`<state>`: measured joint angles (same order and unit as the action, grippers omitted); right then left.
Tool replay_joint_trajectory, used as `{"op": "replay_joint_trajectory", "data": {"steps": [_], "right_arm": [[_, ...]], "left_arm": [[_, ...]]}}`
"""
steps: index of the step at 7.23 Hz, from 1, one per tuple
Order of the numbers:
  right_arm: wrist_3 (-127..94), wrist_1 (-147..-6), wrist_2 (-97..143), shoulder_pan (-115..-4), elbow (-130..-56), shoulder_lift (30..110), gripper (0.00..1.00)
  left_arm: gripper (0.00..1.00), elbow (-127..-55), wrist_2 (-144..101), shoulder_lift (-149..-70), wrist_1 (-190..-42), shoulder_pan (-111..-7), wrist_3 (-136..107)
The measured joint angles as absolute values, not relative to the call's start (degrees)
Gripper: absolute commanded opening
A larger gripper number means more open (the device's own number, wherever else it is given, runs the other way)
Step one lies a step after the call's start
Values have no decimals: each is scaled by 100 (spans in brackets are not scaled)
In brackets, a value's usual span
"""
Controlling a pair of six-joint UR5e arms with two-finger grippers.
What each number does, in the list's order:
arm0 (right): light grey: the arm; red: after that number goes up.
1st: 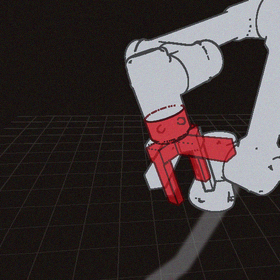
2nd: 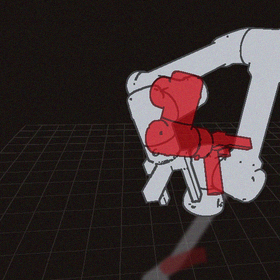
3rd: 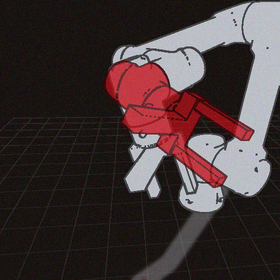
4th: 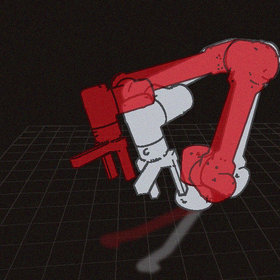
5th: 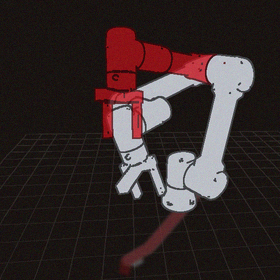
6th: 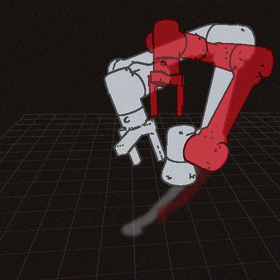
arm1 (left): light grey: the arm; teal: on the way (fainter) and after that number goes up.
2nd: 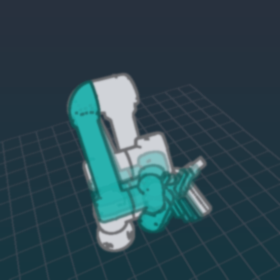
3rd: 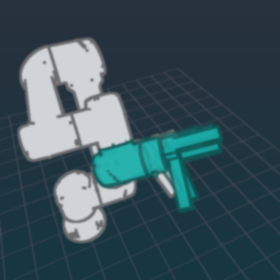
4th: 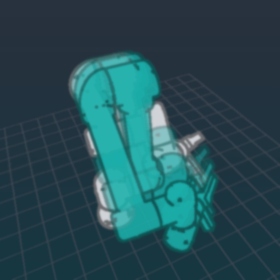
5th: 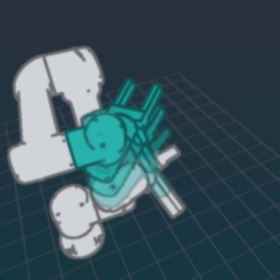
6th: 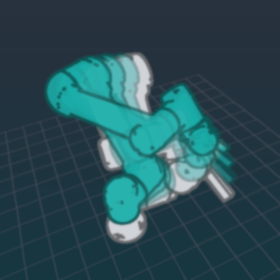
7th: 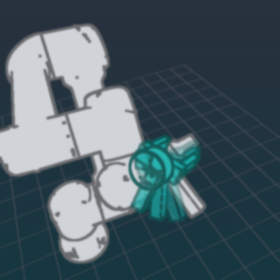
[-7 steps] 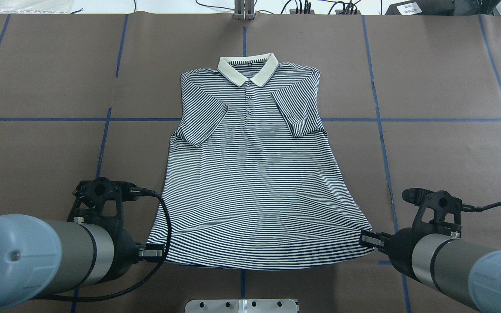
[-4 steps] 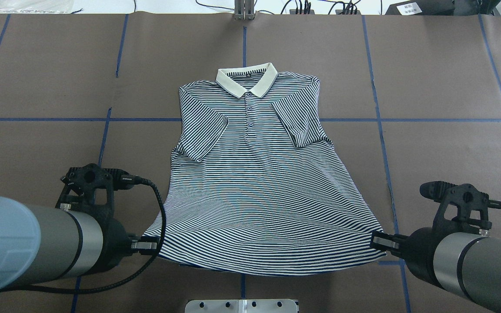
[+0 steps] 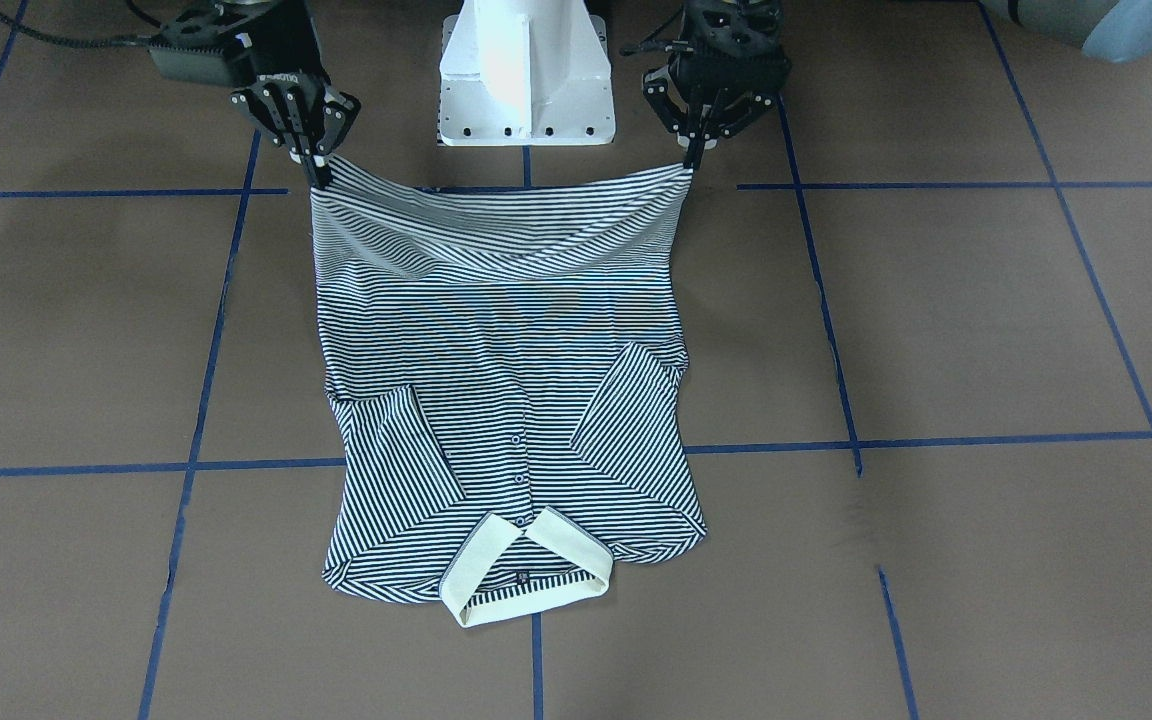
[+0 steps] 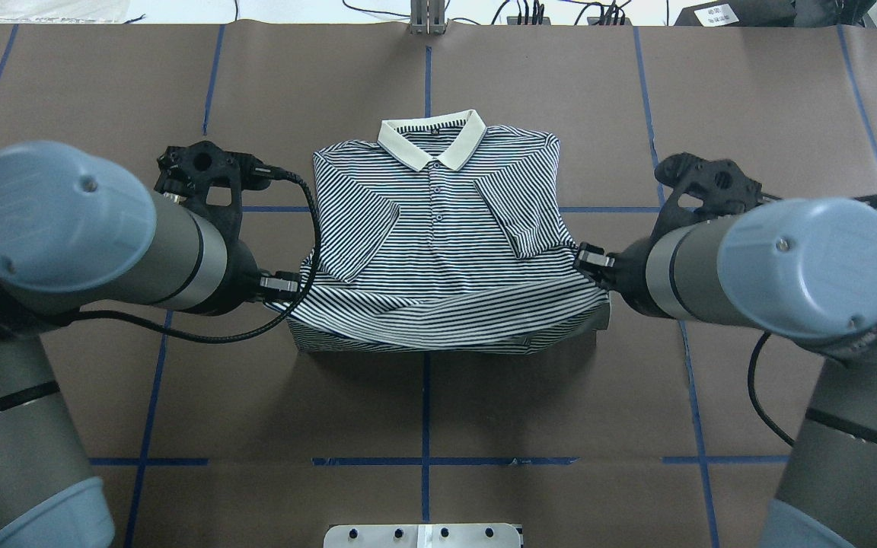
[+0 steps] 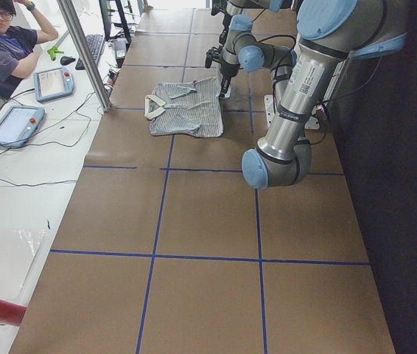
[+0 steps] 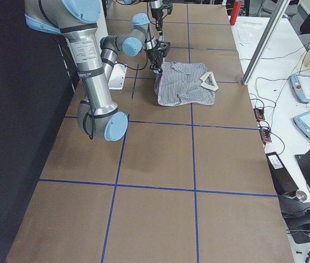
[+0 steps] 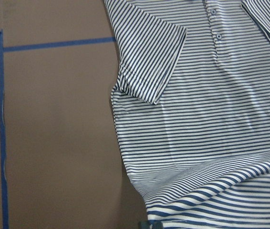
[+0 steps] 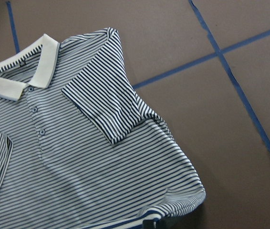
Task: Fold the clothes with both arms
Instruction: 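Lift the hem with both grippers and fold it toward the collar, then open both grippers and raise them off the folded shirt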
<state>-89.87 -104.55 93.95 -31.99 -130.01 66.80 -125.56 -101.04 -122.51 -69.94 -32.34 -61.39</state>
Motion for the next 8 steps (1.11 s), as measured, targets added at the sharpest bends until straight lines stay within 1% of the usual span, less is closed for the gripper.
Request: {"op": "replay_joint_trajectory", "data": {"steps": [2,3,6,8], "right_arm": [[-8354,-10372,9707,-4034,-12185,6278,0],[-8195,-10074,9766,-4299,-11573,6046,0],[-8077,-8392,9766,-4547,-9195,5307,0],[-8062,-7586,9683,-4554,-7972,4945,0]], "left_arm": [[0,-11579,-10142,-12575,-7617,-3672,-5855],[0,-11052,-10143,-12698,-8029,-3822,-5743],[0,-9512,-10135,-13010,-9215,-4249,-5308],[0,-8357,-10124,-13310,-10085,-4384,-5230]]}}
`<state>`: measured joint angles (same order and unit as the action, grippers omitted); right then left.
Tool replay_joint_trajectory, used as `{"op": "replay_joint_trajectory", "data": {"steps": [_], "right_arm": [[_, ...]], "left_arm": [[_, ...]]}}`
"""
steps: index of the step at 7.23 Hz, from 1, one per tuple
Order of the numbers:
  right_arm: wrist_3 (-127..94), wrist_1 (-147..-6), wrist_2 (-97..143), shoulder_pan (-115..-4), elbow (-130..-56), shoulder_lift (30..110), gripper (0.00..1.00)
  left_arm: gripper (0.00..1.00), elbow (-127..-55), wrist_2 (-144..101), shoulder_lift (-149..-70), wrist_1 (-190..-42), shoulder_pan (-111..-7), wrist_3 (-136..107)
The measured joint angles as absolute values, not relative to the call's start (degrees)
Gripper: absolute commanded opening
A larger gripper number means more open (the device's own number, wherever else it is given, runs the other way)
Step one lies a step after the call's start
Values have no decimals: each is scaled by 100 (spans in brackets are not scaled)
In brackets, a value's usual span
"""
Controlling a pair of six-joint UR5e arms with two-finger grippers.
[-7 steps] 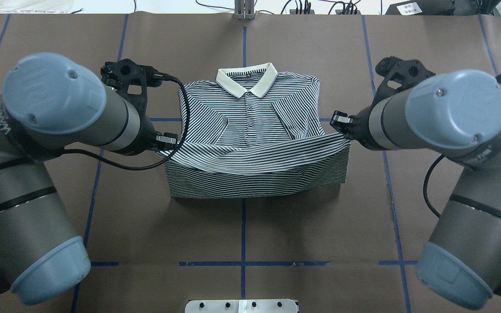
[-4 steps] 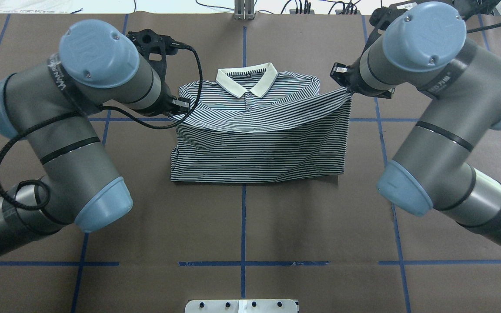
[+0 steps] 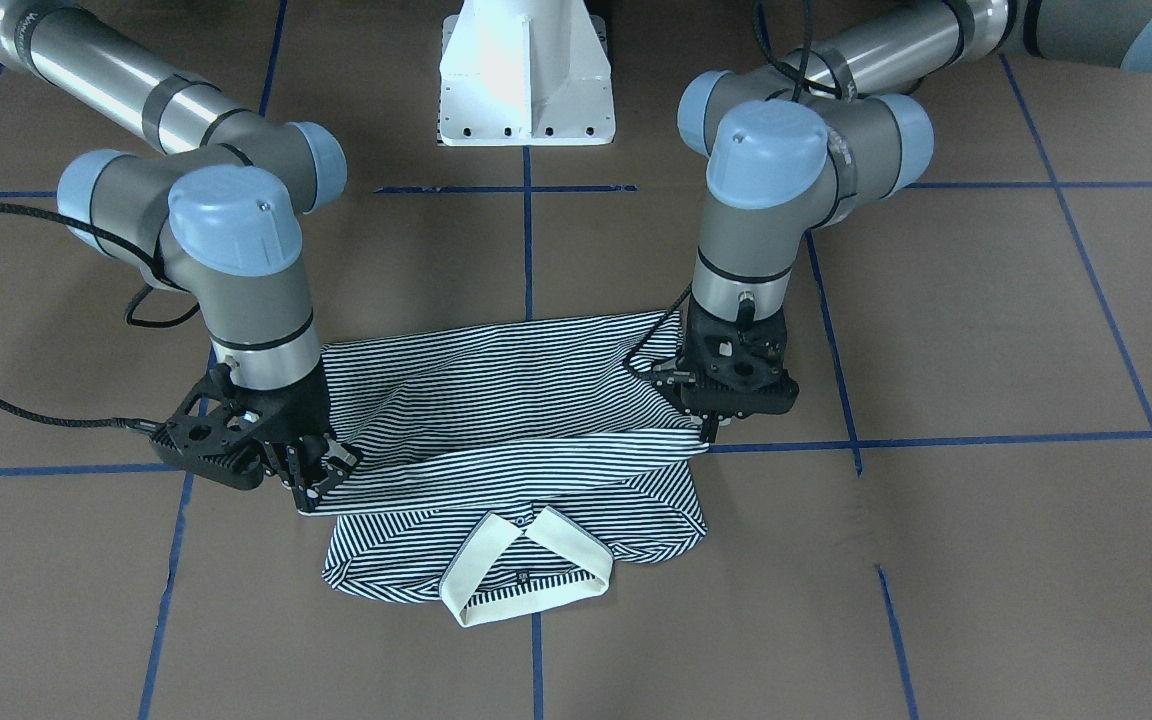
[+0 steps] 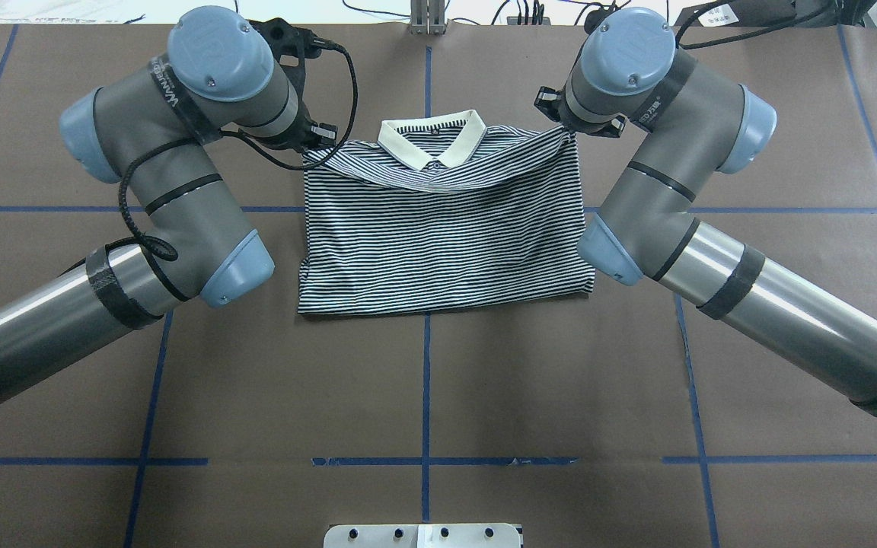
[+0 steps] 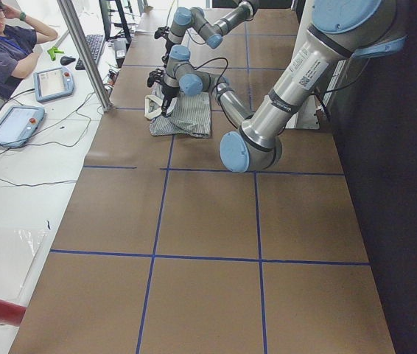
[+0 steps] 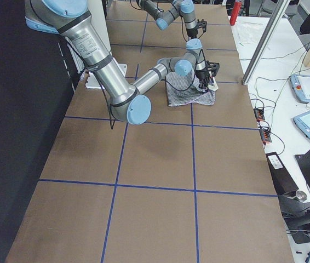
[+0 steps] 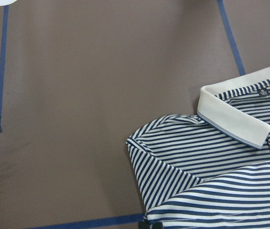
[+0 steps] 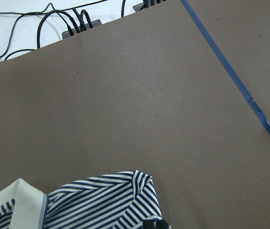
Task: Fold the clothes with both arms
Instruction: 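Open both grippers and raise them off the folded shirt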
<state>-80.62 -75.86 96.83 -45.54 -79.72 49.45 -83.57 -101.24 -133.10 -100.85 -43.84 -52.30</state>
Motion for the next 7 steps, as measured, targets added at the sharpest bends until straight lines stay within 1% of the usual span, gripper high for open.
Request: {"op": "replay_joint_trajectory", "data": {"steps": [1,2,3,4,5,7], "right_arm": [[-8060,-7302,9634,-4544,-7584,4860,0],[-8060,-7144,9595,-4507,-7354,4827,0],[-8060,-7078,9537,-4432,-7251,4822,34],[-8060,-7055,9480,-4345,-7215,4830,99],[-8050,-7050,9395,-4260,-7204,4851,100],[-7667,-7039,9290,-4314,-7211,4893,100]], "left_arm": [[0,-7842,-10113,-13412,-10510,-4428,-5214],[0,-7500,-10102,-13463,-10785,-4456,-5202],[0,-7324,-10095,-13482,-10907,-4468,-5197],[43,-7240,-10092,-13486,-10951,-4470,-5197],[99,-7199,-10092,-13476,-10970,-4471,-5200],[100,-7284,-10102,-13302,-11156,-4454,-5005]]}}
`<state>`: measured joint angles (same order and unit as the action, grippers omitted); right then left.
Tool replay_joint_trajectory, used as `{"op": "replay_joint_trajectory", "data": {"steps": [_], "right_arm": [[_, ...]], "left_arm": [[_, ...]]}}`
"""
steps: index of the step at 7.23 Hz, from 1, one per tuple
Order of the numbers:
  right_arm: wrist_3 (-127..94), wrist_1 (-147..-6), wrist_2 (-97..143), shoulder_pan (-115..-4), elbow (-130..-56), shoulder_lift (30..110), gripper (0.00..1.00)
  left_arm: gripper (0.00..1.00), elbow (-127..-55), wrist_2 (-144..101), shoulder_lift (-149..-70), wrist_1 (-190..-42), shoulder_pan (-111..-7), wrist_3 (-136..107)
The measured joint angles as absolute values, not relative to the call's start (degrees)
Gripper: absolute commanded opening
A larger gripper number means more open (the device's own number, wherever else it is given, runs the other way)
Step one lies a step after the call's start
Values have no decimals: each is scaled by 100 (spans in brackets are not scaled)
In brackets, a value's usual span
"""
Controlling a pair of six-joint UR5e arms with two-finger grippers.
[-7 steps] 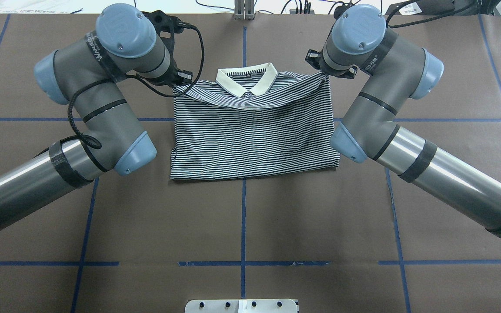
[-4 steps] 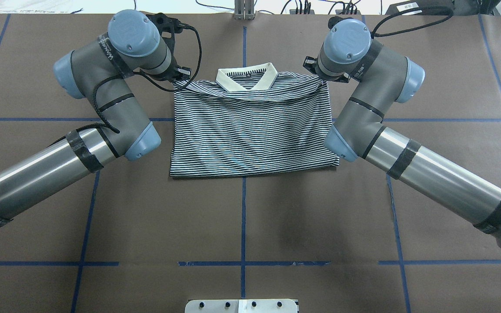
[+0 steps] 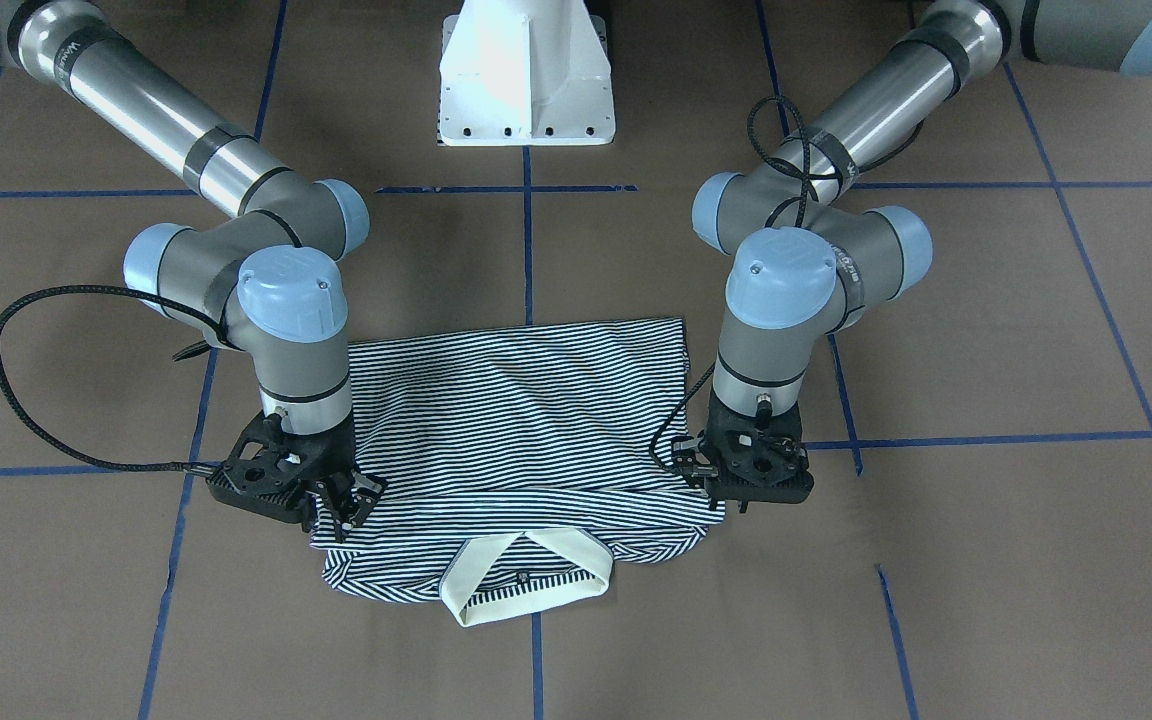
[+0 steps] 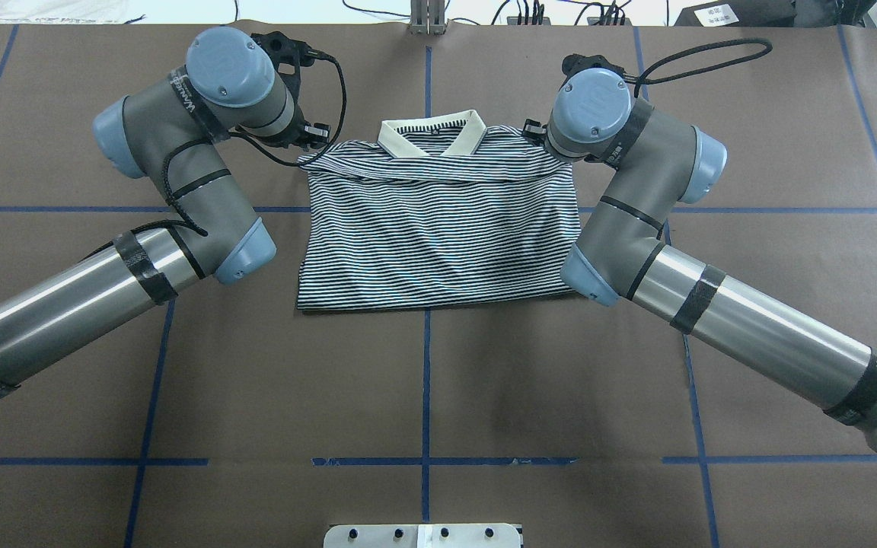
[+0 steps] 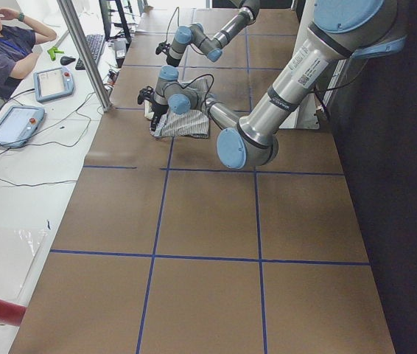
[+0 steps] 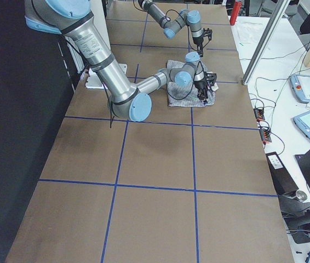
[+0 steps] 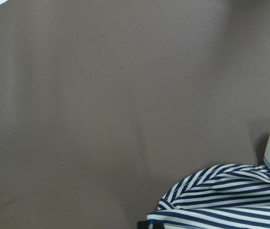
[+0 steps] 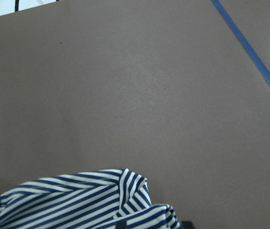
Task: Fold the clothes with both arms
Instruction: 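Open both grippers and raise them off the folded shirt, then lower the left gripper and grasp the folded shirt's edge nearest it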
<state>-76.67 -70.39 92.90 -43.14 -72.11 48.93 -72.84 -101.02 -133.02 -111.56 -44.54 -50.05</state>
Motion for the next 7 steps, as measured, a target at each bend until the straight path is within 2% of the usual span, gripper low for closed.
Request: {"op": "replay_joint_trajectory", "data": {"steps": [4,5,6,7], "right_arm": [[-5977,-6778,10406,-5173,-7246,5081,100],[-5911,-6626,10485,-5203,-7254,5113,100],[-5892,-6554,10526,-5209,-7270,5128,100],[-5884,-6529,10545,-5214,-7290,5136,100]], "left_arm": [[98,-8729,-10521,-12143,-11821,-4242,-4788],[67,-9113,-10553,-11803,-11852,-4054,-5130],[49,-9398,-10509,-11501,-11935,-3802,-5659],[44,-9531,-10376,-11302,-12080,-3530,-6236]]}}
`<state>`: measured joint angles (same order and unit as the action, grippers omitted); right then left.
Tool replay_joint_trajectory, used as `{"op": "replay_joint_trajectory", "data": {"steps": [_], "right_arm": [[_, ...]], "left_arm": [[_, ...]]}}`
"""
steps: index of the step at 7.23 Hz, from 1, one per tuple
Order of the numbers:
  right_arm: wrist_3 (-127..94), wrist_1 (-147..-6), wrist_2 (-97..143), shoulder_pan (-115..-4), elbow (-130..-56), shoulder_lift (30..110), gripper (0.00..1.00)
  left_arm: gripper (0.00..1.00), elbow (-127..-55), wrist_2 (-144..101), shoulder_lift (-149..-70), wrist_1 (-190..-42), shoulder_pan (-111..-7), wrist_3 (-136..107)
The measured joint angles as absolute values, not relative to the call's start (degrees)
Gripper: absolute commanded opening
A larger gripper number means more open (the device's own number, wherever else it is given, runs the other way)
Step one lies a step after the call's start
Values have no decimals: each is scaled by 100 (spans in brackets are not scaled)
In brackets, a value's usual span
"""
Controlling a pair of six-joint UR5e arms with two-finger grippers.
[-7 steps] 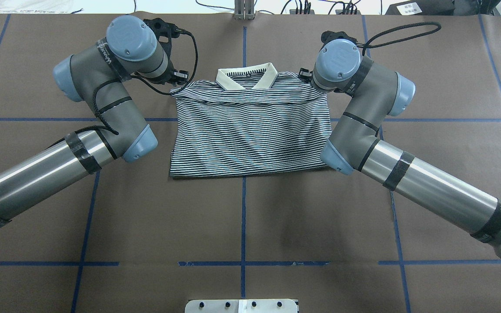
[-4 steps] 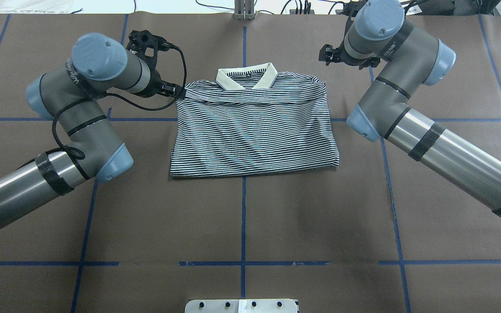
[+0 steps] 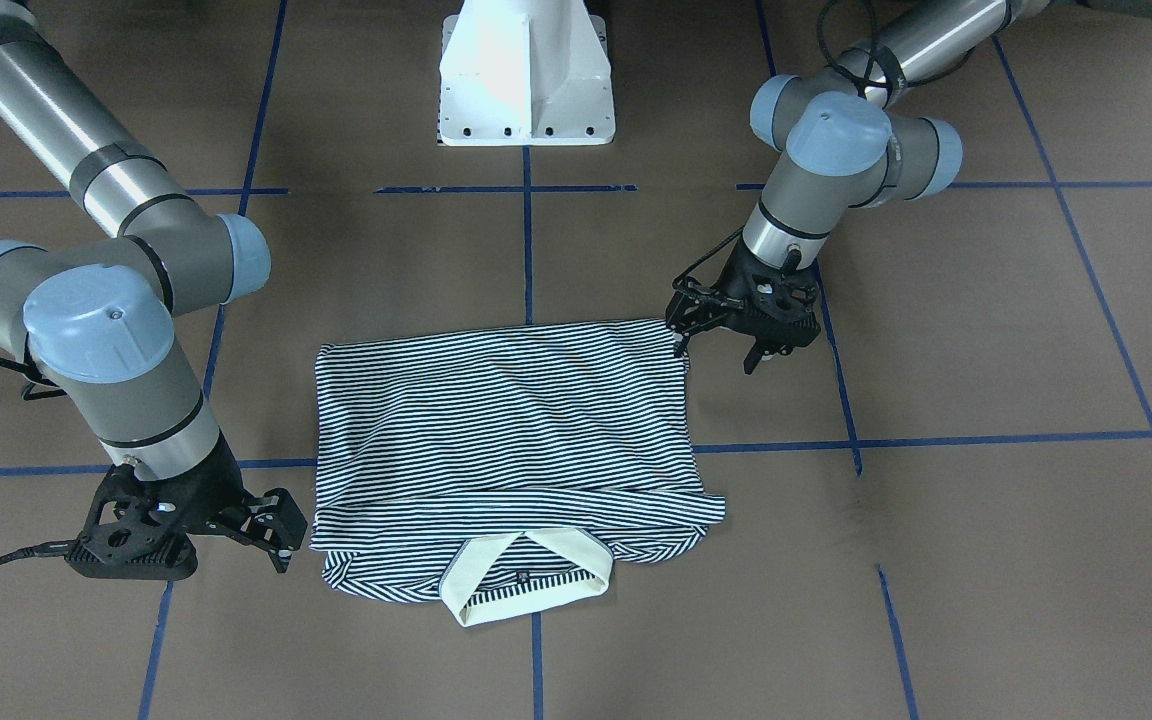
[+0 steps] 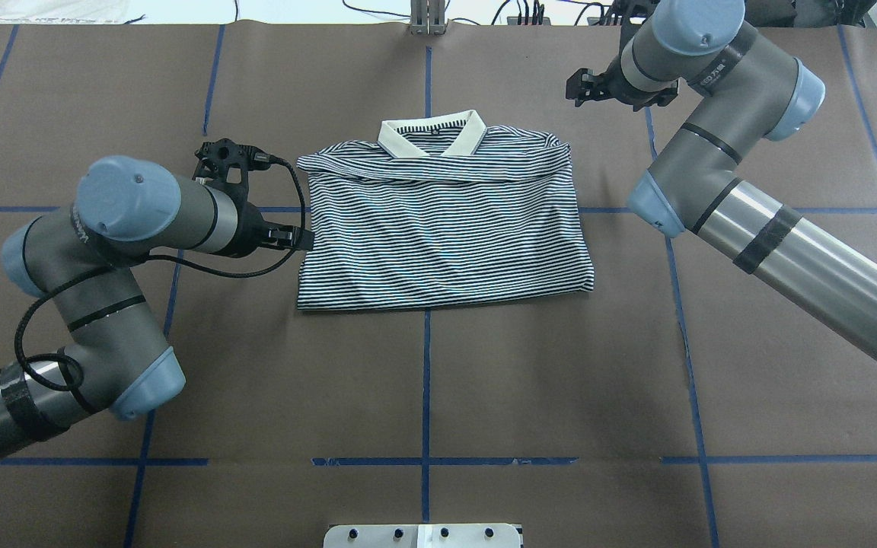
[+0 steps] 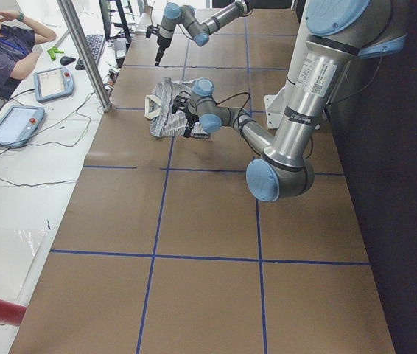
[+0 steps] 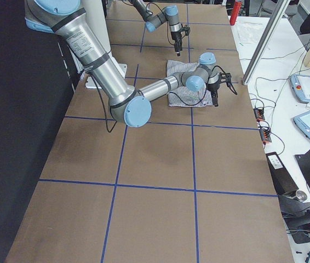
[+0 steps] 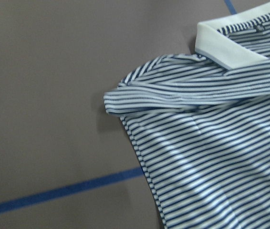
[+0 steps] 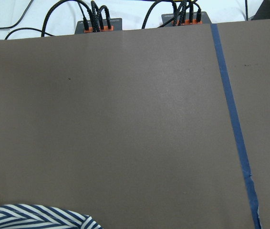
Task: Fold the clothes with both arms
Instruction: 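Lower the left gripper and grasp the folded shirt's edge nearest it, then drag the folded shirt with the left gripper away from the robot, rotating it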
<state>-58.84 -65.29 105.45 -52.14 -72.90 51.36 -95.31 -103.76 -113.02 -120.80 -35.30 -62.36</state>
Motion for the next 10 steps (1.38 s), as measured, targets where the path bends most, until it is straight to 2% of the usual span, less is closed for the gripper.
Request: {"op": "replay_joint_trajectory", "data": {"steps": [5,6,7,10], "right_arm": [[-5888,-6521,10556,-5215,-7376,5159,100],[-5887,-6520,10556,-5216,-7379,5172,100],[-5883,-6516,10556,-5218,-7382,5180,100],[-5876,-6513,10559,-5220,-7383,5185,100]], "left_arm": [[41,-9523,-10086,-11180,-12251,-3003,-7016],[26,-9521,-10085,-11185,-12252,-2961,-7020],[0,-9521,-10086,-11187,-12252,-2928,-7024],[0,-9554,-10087,-11175,-12242,-2899,-6987]]}}
